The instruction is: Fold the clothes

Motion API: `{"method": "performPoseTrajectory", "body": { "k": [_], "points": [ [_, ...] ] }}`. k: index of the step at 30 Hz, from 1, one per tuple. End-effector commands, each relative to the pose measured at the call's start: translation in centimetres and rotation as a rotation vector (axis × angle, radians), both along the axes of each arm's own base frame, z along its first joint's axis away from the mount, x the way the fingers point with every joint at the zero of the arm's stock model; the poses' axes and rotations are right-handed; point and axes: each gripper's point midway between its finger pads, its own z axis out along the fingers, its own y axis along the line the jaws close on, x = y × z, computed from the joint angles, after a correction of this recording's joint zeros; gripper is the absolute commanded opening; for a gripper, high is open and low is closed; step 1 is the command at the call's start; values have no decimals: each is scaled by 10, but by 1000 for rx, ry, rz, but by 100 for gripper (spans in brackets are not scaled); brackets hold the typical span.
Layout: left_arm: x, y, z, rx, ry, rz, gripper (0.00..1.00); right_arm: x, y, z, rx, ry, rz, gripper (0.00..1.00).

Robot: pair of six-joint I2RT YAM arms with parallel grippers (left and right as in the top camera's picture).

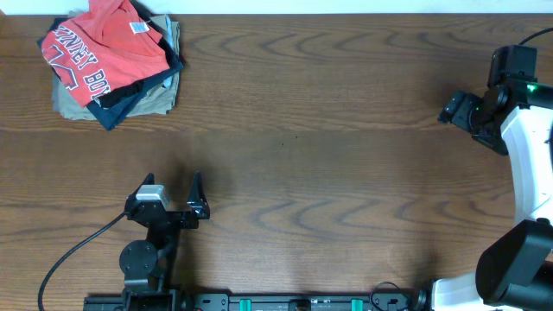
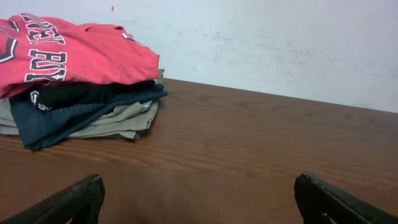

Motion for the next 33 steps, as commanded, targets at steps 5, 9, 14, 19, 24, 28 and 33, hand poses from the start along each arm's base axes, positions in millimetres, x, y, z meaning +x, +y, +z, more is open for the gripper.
{"method": "performPoseTrajectory", "body": {
  "k": [5, 9, 14, 19, 24, 28, 33],
  "points": [
    [-1, -3, -15, 8, 47, -17, 98, 0, -4, 1, -10, 0, -7, 99],
    [-1, -3, -15, 8, 47, -17, 98, 0, -4, 4, -12, -7, -7, 99],
    [-1, -3, -15, 8, 47, -17, 98, -2, 6, 32, -29, -88, 17, 99],
    [-1, -3, -15, 8, 47, -17, 98, -11, 25, 85, -53, -241, 64, 99],
    [-1, -3, -15, 8, 47, -17, 98, -28, 54, 134, -64, -394, 141, 99],
    [-1, -3, -15, 8, 47, -17, 98, -48, 80, 171, -60, -517, 216, 99],
    [-1, -3, -15, 8, 47, -17, 98, -77, 93, 196, -55, -628, 262, 99]
  ]
}}
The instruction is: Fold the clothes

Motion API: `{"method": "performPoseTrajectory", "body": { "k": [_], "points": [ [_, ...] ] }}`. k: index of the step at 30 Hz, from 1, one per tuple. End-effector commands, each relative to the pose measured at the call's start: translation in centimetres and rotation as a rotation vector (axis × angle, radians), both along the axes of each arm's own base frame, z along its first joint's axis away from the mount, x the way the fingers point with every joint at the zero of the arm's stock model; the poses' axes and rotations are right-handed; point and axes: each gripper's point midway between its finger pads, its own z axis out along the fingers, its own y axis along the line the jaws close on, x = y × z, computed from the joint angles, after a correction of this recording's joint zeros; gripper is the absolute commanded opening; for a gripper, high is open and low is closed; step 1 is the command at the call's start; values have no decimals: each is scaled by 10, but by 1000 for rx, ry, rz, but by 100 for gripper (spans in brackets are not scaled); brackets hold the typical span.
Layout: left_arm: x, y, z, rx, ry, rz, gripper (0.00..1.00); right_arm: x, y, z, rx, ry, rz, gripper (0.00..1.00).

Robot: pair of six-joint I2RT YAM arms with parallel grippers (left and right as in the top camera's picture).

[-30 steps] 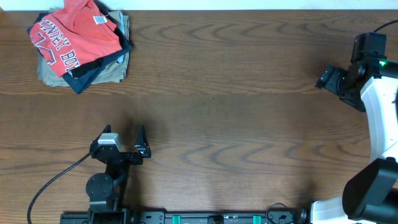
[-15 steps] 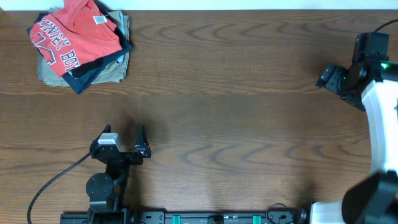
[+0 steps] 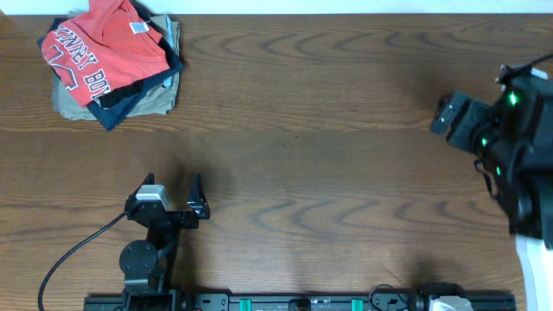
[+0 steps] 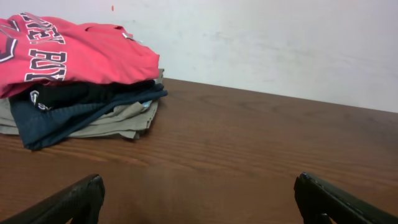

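Observation:
A stack of folded clothes (image 3: pixel 112 65) lies at the table's far left corner: a red lettered shirt (image 3: pixel 91 47) on top, then a navy garment (image 4: pixel 68 106), then a khaki one (image 4: pixel 118 124). My left gripper (image 3: pixel 173 183) rests near the front edge, well short of the stack, open with nothing between its fingers (image 4: pixel 68 202). My right gripper (image 3: pixel 448 113) hangs at the right edge, blurred, and its jaws cannot be made out. No unfolded garment is in view.
The brown wooden table (image 3: pixel 328 173) stretches between the two arms. A white wall runs behind the far edge in the left wrist view. A black cable (image 3: pixel 69 255) loops from the left arm's base toward the front edge.
The right arm has moved: it now looks larger and blurred in the overhead view, with its gripper a little further left. The left arm and the stack are unchanged.

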Motion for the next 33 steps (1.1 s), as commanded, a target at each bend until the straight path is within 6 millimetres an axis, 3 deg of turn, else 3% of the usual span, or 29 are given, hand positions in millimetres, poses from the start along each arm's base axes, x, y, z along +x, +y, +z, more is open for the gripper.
{"method": "performPoseTrajectory", "body": {
  "k": [1, 8, 22, 33],
  "points": [
    [-1, -3, -15, 8, 46, -17, 98, -21, 3, 6, -6, -46, 14, 99],
    [-1, -3, -15, 8, 46, -17, 98, -53, 0, -27, -1, -166, 8, 99],
    [-1, -3, -15, 8, 46, -17, 98, -55, 47, -107, 37, -600, 280, 99],
    [-1, -3, -15, 8, 46, -17, 98, -52, 58, -155, 47, -670, 314, 99]
  ]
}}
